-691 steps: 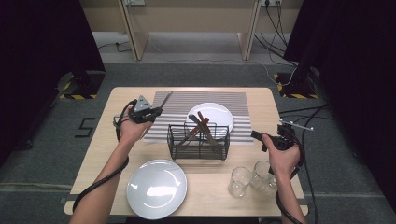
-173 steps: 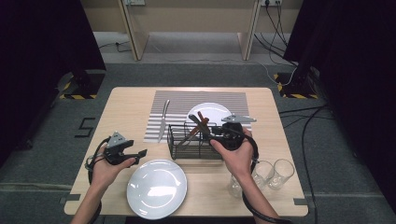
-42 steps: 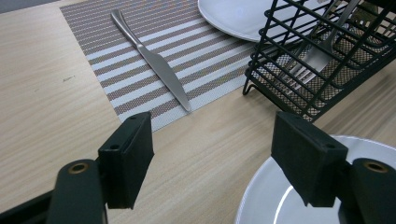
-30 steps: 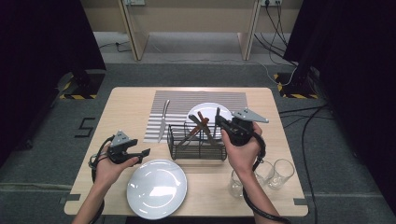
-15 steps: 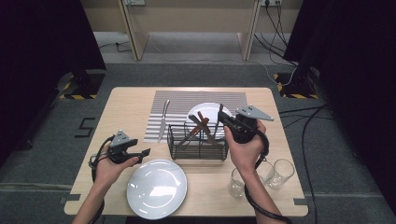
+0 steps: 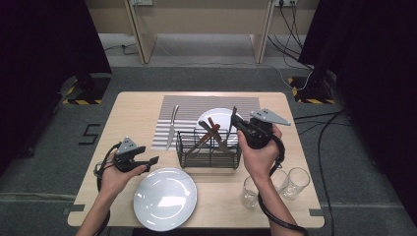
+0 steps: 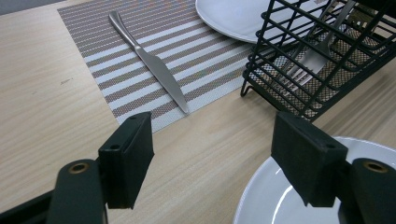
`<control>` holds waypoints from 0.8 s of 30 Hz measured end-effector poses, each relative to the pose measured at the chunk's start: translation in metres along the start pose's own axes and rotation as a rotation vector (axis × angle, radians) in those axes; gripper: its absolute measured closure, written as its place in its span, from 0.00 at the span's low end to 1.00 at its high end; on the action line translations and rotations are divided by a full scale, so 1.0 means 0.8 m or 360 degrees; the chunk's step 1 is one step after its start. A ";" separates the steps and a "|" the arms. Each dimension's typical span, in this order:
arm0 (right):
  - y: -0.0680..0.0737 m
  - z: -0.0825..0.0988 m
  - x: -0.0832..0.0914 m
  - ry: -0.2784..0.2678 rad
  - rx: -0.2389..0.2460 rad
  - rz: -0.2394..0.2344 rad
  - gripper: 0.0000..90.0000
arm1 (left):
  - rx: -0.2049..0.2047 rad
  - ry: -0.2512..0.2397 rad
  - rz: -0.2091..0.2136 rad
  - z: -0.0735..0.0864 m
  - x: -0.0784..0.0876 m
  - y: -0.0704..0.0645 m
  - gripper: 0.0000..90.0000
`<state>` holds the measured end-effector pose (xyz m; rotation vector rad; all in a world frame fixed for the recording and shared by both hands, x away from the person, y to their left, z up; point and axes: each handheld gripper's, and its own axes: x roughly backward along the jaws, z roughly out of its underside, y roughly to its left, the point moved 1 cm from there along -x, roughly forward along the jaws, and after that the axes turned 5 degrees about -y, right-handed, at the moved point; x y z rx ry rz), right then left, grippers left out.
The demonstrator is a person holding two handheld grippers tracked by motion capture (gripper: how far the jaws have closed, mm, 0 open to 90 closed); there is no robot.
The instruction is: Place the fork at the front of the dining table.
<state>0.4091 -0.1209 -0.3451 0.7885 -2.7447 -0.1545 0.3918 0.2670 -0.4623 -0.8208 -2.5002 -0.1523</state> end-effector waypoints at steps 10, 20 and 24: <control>0.000 -0.002 0.001 0.0000 -0.0009 0.0001 0.97 | -0.0002 0.0000 -0.0001 0.000 0.000 0.000 0.32; 0.001 -0.008 0.003 -0.0015 -0.0010 0.0004 0.97 | -0.0002 0.0000 0.0000 -0.001 0.001 0.000 0.32; -0.001 -0.009 0.004 -0.0021 -0.0007 0.0005 0.97 | 0.0000 -0.0005 -0.0004 -0.001 0.002 0.000 0.32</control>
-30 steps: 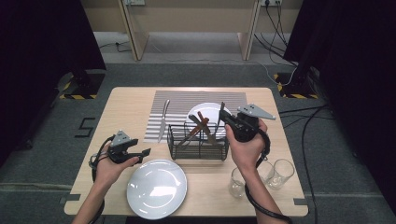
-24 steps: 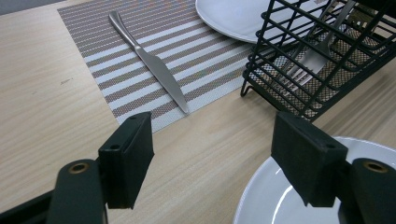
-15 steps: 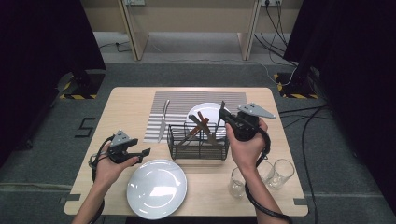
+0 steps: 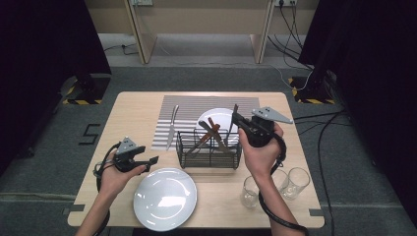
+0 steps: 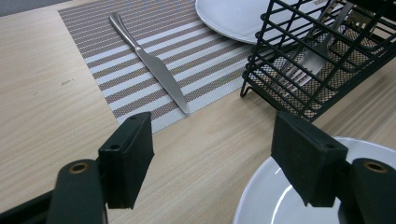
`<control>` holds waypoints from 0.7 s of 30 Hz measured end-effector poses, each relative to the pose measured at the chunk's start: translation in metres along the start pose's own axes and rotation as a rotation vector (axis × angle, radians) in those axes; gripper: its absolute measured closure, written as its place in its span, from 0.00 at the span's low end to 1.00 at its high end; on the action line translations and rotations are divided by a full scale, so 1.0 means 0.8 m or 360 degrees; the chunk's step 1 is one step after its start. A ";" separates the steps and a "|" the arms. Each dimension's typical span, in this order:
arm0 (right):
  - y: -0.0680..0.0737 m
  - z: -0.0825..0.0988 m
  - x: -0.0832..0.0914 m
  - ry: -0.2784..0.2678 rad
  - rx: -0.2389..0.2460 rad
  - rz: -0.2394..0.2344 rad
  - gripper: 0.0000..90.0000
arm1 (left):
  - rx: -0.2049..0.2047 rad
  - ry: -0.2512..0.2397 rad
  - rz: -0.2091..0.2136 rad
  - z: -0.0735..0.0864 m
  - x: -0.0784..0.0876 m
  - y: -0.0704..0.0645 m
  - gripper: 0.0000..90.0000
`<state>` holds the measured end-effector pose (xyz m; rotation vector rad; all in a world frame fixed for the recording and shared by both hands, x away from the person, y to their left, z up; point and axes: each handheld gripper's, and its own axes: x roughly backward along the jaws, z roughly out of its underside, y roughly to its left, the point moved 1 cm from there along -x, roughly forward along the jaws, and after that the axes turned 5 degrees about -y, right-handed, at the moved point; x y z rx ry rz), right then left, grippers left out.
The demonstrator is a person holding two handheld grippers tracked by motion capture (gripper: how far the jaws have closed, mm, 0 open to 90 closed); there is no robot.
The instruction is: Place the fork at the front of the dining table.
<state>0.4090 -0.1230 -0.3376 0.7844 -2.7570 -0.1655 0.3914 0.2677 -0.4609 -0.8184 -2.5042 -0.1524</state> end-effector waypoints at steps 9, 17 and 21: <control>0.001 -0.002 0.001 -0.0003 0.0011 0.0012 0.97 | 0.0000 0.0001 0.0001 0.000 0.000 0.000 0.32; 0.003 -0.005 0.001 -0.0014 0.0018 0.0010 0.97 | -0.0005 0.0004 0.0003 0.000 0.000 0.000 0.32; 0.003 -0.006 0.002 -0.0015 0.0009 0.0006 0.97 | -0.0005 0.0004 0.0004 0.000 0.000 0.000 0.32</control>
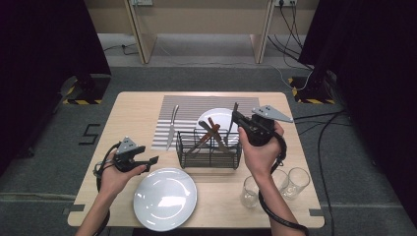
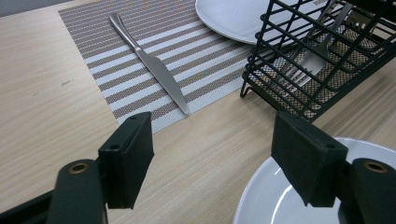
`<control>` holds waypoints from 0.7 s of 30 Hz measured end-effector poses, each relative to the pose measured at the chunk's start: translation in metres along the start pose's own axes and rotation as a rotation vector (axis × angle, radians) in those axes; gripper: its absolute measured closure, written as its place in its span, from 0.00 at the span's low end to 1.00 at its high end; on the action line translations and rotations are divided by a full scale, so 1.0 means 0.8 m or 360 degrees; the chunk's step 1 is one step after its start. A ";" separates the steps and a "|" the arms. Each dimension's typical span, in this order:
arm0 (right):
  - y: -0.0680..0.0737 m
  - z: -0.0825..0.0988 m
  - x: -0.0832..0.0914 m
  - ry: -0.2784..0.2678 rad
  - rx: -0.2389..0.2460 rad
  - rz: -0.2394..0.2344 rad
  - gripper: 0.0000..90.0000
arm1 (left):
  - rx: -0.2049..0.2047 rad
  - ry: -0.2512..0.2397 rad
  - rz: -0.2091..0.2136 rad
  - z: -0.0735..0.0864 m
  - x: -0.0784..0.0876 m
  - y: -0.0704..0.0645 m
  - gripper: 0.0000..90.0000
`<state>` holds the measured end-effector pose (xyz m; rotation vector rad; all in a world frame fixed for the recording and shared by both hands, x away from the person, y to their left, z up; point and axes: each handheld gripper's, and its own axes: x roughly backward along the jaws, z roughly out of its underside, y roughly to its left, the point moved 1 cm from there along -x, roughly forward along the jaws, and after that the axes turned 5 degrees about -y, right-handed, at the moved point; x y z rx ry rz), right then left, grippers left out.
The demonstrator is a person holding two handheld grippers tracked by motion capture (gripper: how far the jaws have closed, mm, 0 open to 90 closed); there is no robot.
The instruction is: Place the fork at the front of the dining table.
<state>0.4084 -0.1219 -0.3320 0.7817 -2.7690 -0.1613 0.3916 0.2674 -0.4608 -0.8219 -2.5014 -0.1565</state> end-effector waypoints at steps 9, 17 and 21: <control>0.000 -0.004 0.001 -0.0012 -0.0011 -0.0002 0.97 | -0.0001 0.0001 -0.0001 0.000 0.000 0.000 0.32; 0.000 -0.008 0.002 -0.0025 -0.0008 -0.0003 0.97 | -0.0002 0.0002 0.0000 0.000 0.000 0.000 0.32; 0.000 -0.009 0.003 -0.0028 -0.0006 0.0001 0.97 | -0.0003 0.0002 0.0001 0.000 0.000 0.000 0.32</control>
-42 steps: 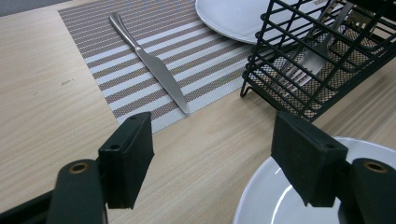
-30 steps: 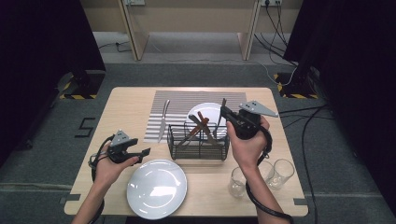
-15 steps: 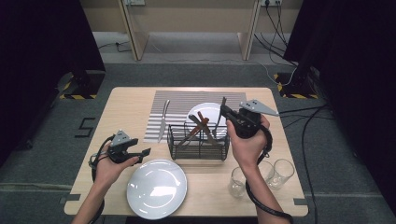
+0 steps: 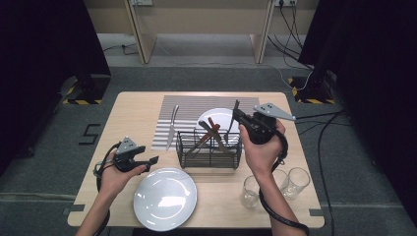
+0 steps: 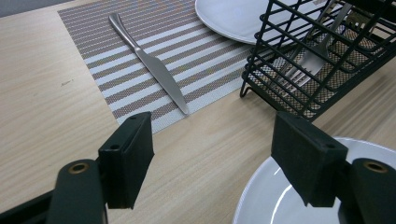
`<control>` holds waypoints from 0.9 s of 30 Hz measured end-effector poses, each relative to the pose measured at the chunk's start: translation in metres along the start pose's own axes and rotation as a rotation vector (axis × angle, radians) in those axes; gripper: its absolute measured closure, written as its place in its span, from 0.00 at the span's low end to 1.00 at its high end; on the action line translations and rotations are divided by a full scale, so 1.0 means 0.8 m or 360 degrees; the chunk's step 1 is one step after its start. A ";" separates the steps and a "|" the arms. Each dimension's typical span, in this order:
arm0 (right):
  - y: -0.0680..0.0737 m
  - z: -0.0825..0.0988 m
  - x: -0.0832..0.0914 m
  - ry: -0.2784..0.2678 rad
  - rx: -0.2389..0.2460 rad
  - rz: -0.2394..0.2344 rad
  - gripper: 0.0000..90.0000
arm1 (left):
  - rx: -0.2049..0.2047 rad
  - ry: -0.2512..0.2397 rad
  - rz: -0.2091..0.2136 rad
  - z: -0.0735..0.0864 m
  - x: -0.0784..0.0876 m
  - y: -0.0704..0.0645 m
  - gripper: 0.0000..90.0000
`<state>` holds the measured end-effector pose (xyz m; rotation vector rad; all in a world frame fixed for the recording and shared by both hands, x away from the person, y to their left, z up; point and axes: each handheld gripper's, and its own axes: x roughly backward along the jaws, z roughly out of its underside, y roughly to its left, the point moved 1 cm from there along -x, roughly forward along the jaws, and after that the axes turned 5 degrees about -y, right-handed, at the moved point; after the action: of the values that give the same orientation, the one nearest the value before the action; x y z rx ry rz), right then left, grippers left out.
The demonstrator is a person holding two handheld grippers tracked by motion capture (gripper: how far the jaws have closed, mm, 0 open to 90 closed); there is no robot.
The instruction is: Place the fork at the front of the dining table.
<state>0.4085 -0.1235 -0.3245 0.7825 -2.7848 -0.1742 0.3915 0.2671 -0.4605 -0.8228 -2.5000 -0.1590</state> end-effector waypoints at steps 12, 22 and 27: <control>-0.002 -0.004 0.002 -0.0009 -0.0008 0.0008 0.97 | 0.0000 0.0002 0.0005 0.000 -0.002 -0.001 0.32; -0.001 -0.007 0.003 -0.0016 -0.0007 0.0005 0.97 | -0.0004 -0.0002 0.0007 -0.002 -0.001 -0.002 0.32; -0.001 -0.009 0.003 -0.0025 -0.0005 0.0002 0.97 | -0.0004 0.0000 0.0011 -0.002 -0.002 -0.002 0.32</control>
<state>0.4088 -0.1254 -0.3172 0.7821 -2.7987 -0.1854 0.3921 0.2646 -0.4598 -0.8326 -2.4970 -0.1601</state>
